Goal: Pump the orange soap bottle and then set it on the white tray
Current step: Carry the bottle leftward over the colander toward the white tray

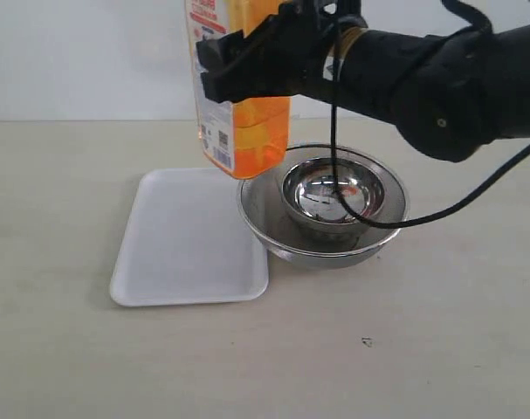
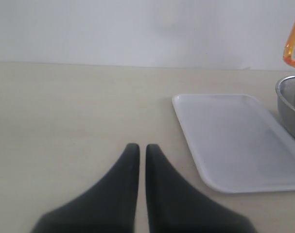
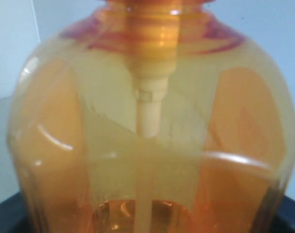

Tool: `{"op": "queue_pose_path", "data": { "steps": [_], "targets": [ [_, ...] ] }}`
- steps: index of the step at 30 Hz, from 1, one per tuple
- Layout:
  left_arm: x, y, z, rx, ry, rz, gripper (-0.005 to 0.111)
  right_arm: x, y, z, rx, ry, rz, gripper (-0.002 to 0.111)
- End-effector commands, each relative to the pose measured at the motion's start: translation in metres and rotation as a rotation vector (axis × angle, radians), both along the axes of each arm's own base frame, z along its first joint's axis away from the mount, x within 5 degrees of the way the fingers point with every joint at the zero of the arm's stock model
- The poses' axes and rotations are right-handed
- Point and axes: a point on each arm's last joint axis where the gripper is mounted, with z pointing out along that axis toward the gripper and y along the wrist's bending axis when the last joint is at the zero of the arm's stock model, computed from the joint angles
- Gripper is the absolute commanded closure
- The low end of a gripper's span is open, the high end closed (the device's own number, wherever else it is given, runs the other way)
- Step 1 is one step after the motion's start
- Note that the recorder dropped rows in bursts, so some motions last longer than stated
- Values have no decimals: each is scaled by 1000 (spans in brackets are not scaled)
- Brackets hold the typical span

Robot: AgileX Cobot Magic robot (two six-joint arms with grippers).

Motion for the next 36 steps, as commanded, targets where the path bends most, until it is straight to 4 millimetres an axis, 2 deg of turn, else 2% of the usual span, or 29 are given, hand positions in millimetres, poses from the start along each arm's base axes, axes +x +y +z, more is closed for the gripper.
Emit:
{"op": "queue_pose_path", "data": {
  "steps": [1,15,19,26,36],
  "targets": [
    [0,0,-1,-3,-6,1,102,-5,24,16,81,-78,67,109],
    [0,0,-1,-3,-6,1,102,-22,92,7,83,-70,212,109],
    [0,0,-1,-3,-6,1,102,-23,104,5,76,-64,228,109],
    [0,0,-1,-3,-6,1,102,-16,107,-8,53,-42,182,109],
    [0,0,-1,-3,-6,1,102,-3,99,-16,-7,-73,27,109]
  ]
}}
